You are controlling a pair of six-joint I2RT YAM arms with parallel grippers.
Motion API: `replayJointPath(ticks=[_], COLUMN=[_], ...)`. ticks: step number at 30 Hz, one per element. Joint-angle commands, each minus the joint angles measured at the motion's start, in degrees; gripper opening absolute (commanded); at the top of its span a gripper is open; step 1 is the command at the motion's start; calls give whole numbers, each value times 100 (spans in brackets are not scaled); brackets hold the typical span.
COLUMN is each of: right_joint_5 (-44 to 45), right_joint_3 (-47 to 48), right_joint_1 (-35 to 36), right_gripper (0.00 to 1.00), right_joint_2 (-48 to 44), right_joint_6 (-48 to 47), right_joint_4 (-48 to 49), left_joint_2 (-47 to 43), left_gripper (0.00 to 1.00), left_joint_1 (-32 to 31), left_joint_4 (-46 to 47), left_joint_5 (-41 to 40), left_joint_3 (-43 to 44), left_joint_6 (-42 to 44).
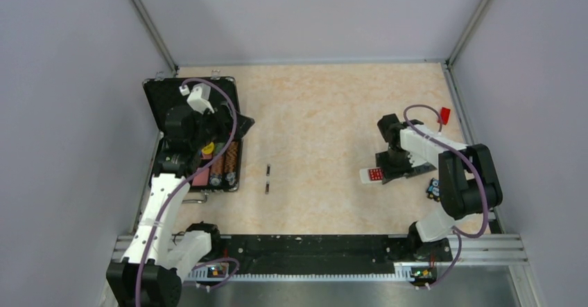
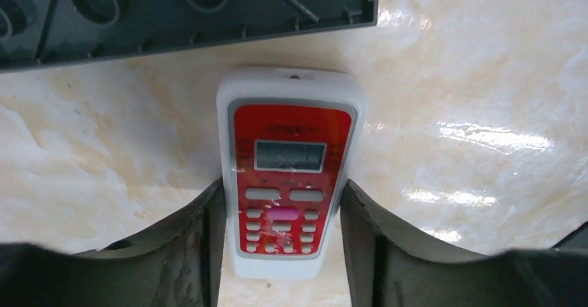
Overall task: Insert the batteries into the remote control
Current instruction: Move the remote control to the center of the board.
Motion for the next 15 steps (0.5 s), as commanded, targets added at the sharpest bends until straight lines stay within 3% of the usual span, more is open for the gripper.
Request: replayJointPath(ticks=[1, 2, 6, 11, 15], right_joint_5=[99, 58, 33, 645, 655], right_joint_3=[229, 272, 772, 1950, 2324], right_joint_1=[81, 144, 802, 2030, 2466], right_gripper=[34, 28, 20, 19, 19], right_joint_2=[153, 202, 655, 1237, 1657], right_joint_6=[-59, -178, -453, -743, -1039], right_joint_4=[-131, -102, -87, -426, -469], left_joint_2=[-60, -29, 32, -33, -172], left_gripper=[96, 96, 95, 94, 94], left_joint_1=[17, 17, 17, -80, -215], left_joint_4=[80, 78, 83, 77, 81], left_joint_5=[-10, 19, 210, 294, 247], left_joint_3=[40, 35, -49, -308, -546], left_joint_6=[152, 146, 139, 149, 81])
